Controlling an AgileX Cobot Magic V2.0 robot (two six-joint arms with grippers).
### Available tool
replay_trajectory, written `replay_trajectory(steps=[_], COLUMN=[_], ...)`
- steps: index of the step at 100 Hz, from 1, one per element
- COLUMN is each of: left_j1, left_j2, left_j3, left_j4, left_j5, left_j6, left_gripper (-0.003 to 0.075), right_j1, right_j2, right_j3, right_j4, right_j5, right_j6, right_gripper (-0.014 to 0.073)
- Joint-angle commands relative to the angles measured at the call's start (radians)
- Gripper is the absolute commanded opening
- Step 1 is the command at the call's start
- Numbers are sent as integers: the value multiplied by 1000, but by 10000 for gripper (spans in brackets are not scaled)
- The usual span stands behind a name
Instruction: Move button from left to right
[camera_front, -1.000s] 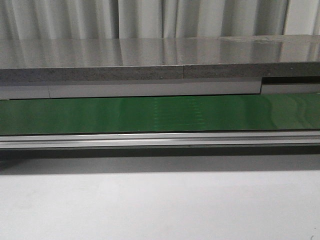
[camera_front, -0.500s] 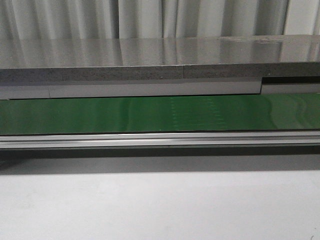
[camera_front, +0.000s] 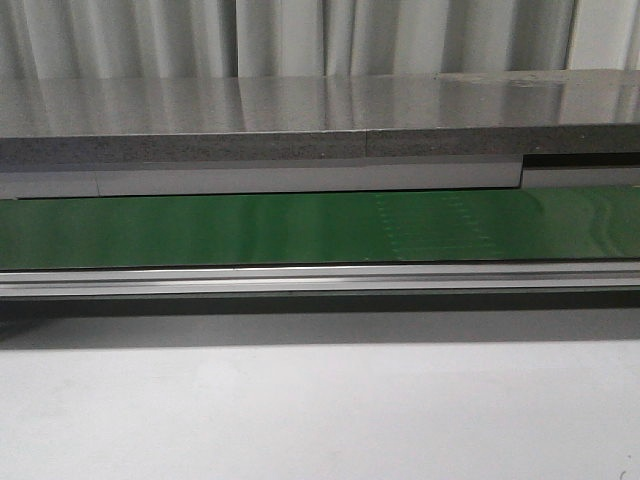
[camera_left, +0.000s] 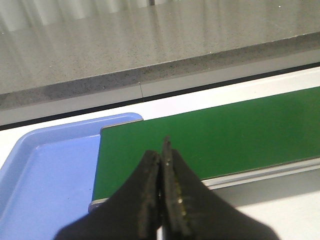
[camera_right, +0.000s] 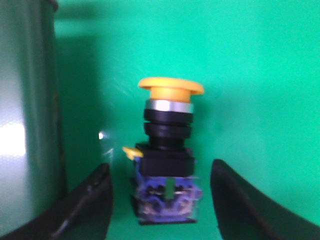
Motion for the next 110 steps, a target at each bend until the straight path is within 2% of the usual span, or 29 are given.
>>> replay_trajectory(steps=[1, 19, 45, 84, 110], left_j1=[-8, -8, -8, -8, -8], left_j2=[7, 7, 7, 7, 7], left_j3=[-27, -27, -27, -27, -27], left_j4=[-15, -15, -15, -15, -15], left_j5=[-84, -84, -84, -84, -84], left_j6=[-3, -3, -3, -3, -3], left_gripper=[-19, -19, -19, -19, -19], right_j1=[-1, -1, 19, 207, 334], right_j2=[-44, -55, -155, -383, -593], right_j3=[-31, -32, -33, -23, 148], right_j4=[4, 10, 115, 163, 221], right_j5=[-35, -37, -61, -99, -207], right_j6=[-10, -7, 7, 7, 7], right_gripper=[491, 491, 490, 490, 490])
